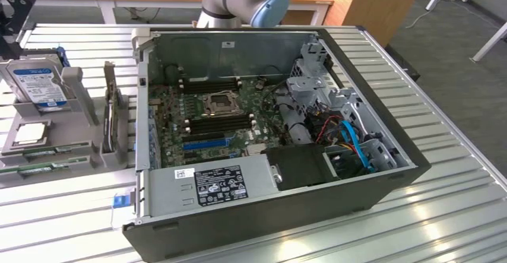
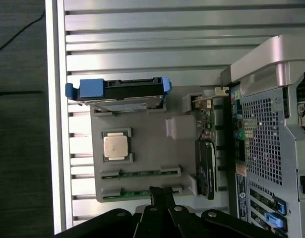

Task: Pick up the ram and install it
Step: 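Reach for the ram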

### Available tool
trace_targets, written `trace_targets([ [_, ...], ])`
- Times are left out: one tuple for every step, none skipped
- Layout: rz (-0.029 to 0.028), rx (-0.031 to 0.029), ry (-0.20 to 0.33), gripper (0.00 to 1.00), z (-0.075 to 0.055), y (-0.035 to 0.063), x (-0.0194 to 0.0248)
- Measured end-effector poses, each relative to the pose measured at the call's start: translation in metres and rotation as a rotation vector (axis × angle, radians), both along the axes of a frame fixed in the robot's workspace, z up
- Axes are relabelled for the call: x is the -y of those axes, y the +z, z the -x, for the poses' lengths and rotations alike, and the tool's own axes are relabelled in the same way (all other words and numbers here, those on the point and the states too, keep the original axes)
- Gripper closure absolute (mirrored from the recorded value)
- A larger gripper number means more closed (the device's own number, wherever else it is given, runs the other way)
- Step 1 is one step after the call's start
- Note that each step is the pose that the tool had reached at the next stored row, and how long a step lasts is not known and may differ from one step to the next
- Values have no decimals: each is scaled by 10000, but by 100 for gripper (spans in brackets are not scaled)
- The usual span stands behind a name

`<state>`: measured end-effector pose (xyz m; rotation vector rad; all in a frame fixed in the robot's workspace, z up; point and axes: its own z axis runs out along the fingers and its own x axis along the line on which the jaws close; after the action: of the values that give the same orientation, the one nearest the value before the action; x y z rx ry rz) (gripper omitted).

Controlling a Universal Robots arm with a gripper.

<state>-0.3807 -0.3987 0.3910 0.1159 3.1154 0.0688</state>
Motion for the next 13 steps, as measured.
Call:
trace_targets([
  [0, 0, 0, 90, 14, 0, 0],
  [0, 0, 0, 90, 28, 0, 0],
  [0, 0, 0, 90, 41, 0, 0],
  [0, 0, 0, 90, 55, 0, 0],
  [0, 0, 0, 90, 64, 0, 0],
  [0, 0, 1, 90, 68, 0, 0],
  [0, 0, 2, 90, 68, 0, 0],
  [0, 0, 2, 90, 68, 0, 0],
  [0, 0, 0, 90, 70, 0, 0],
  [0, 0, 0, 90, 70, 0, 0],
  [0, 0, 0, 90, 71, 0, 0],
  [0, 0, 0, 90, 71, 0, 1],
  [0, 0, -1, 90, 71, 0, 4],
])
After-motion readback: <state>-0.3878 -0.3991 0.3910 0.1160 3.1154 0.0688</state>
